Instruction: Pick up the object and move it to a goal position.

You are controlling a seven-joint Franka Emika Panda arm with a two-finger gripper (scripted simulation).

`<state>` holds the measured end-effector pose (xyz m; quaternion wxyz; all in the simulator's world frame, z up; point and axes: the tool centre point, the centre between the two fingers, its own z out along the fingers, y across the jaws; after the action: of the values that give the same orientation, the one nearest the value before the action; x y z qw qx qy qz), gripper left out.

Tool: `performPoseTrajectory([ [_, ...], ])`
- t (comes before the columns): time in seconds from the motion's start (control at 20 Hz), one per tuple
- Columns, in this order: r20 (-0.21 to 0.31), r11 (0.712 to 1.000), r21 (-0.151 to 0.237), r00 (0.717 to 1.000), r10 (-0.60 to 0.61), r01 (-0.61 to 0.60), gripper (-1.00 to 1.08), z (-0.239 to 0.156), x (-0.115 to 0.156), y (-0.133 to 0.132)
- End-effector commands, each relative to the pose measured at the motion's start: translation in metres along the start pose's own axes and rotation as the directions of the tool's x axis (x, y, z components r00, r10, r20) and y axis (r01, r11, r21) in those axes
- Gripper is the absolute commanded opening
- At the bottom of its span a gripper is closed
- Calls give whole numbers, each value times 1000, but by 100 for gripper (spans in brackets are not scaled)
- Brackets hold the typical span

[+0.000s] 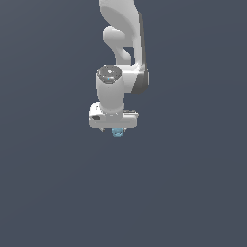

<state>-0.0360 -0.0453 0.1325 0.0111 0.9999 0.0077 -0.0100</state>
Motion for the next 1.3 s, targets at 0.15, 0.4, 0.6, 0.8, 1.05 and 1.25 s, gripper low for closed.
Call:
performPoseTrajectory([
  [0.15, -9, 998, 10, 998, -58, 58, 100, 21, -26, -7],
  [0.4, -17, 995, 16, 995, -102, 102, 100, 35, -48, -11],
  [0.6, -21, 992, 18, 992, -124, 125, 100, 42, -60, -14],
  [0.8, -23, 991, 19, 991, -135, 136, 100, 46, -66, -15],
  [1.05, -22, 991, 19, 991, -134, 135, 100, 47, -65, -15],
  [1.25, -22, 991, 19, 991, -134, 135, 100, 57, -66, -15],
])
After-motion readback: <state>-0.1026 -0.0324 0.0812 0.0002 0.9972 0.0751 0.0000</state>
